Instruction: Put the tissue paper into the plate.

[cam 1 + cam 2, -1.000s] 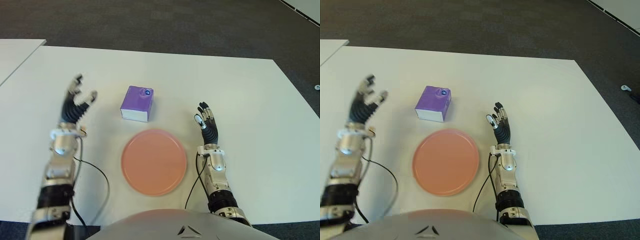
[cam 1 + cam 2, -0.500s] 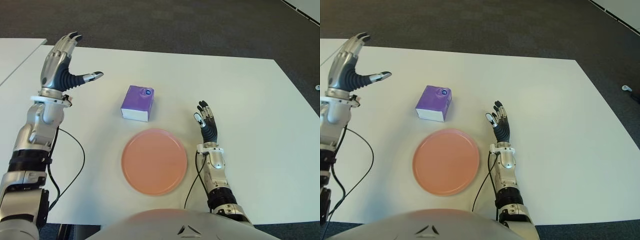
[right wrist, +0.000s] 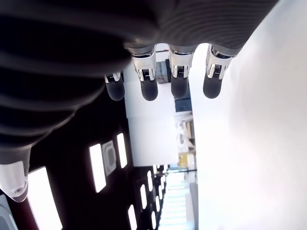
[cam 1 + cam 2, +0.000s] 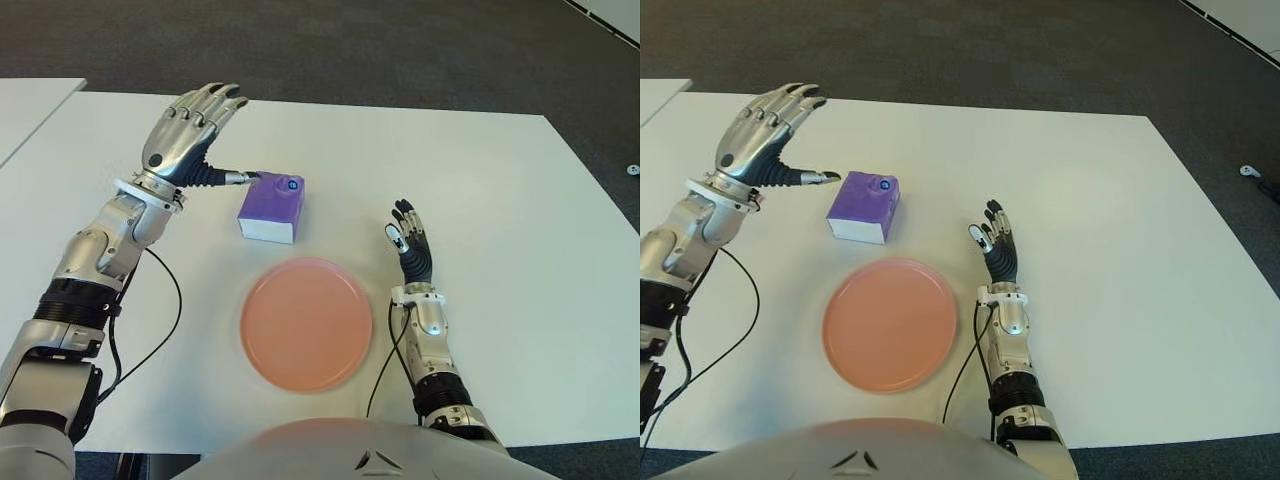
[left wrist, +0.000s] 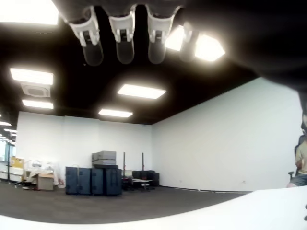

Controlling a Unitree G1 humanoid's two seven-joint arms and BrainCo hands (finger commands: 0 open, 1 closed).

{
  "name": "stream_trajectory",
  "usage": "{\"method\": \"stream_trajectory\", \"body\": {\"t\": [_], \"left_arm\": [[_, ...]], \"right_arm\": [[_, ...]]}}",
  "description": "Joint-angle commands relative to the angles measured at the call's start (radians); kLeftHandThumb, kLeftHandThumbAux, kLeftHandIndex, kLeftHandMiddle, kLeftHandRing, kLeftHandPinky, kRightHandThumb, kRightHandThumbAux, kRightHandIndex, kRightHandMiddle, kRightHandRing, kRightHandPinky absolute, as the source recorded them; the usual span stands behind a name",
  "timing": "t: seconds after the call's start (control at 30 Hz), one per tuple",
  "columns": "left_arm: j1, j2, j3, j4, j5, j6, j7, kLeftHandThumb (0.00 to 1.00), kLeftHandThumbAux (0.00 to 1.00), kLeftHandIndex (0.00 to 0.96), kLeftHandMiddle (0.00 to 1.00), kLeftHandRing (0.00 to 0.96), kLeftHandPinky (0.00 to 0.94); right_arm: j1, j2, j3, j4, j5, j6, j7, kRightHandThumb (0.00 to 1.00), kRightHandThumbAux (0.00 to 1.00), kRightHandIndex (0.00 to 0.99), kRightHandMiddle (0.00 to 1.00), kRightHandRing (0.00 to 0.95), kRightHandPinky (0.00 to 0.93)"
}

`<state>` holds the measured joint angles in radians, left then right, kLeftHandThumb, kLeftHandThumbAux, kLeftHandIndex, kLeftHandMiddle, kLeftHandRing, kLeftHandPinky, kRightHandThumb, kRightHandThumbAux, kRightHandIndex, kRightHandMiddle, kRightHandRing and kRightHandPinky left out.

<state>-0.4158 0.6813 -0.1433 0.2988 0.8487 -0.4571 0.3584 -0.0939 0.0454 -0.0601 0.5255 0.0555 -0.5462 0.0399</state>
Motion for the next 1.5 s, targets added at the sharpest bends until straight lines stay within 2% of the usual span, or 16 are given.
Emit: {"method": "stream_trajectory", "body": {"t": [0.03,0.1,0.17,0.43,0.67,0.9,1.23,1.37,1.5], "left_arm": [[-0.029,0.007,-0.085,0.065,0.066,-0.050,0.022,0.163,0.290,0.000,0.000,0.000,0.000],[-0.047,0.013,-0.125,0.102,0.097,-0.082,0.044,0.152,0.289,0.000,0.000,0.000,0.000],[-0.058,0.019,-0.148,0.123,0.111,-0.101,0.053,0.140,0.289,0.000,0.000,0.000,0.000],[-0.098,0.024,-0.253,0.220,0.121,-0.190,-0.055,0.085,0.248,0.000,0.000,0.000,0.000],[-0.147,0.046,-0.312,0.276,0.105,-0.290,-0.123,0.044,0.217,0.000,0.000,0.000,0.000],[-0.180,0.054,-0.334,0.313,0.096,-0.338,-0.166,0.036,0.204,0.000,0.000,0.000,0.000],[-0.222,0.073,-0.370,0.347,0.175,-0.315,-0.136,0.018,0.193,0.000,0.000,0.000,0.000],[-0.257,0.059,-0.407,0.403,0.245,-0.262,-0.080,0.018,0.192,0.000,0.000,0.000,0.000],[-0.290,0.043,-0.445,0.458,0.293,-0.221,-0.019,0.020,0.189,0.000,0.000,0.000,0.000]], "right_arm": [[0.046,0.014,0.001,0.054,-0.002,0.011,-0.006,0.000,0.489,0.000,0.000,0.000,0.000],[0.229,0.006,0.045,-0.014,-0.077,-0.004,-0.028,0.014,0.526,0.000,0.000,0.000,0.000],[0.310,0.001,0.065,-0.048,-0.112,-0.004,-0.039,0.028,0.567,0.000,0.000,0.000,0.000],[0.352,-0.012,0.080,-0.146,-0.116,0.110,-0.027,0.002,0.625,0.000,0.000,0.000,0.000],[0.376,-0.010,0.092,-0.202,-0.105,0.156,-0.023,0.000,0.635,0.000,0.000,0.000,0.000],[0.383,-0.011,0.096,-0.228,-0.100,0.184,-0.023,0.000,0.658,0.000,0.000,0.000,0.000],[0.376,-0.016,0.098,-0.228,-0.092,0.182,-0.019,0.000,0.691,0.000,0.000,0.000,0.000],[0.359,-0.027,0.097,-0.187,-0.082,0.137,0.004,0.000,0.700,0.000,0.000,0.000,0.000],[0.348,-0.033,0.096,-0.168,-0.078,0.128,0.014,0.000,0.705,0.000,0.000,0.000,0.000]]}}
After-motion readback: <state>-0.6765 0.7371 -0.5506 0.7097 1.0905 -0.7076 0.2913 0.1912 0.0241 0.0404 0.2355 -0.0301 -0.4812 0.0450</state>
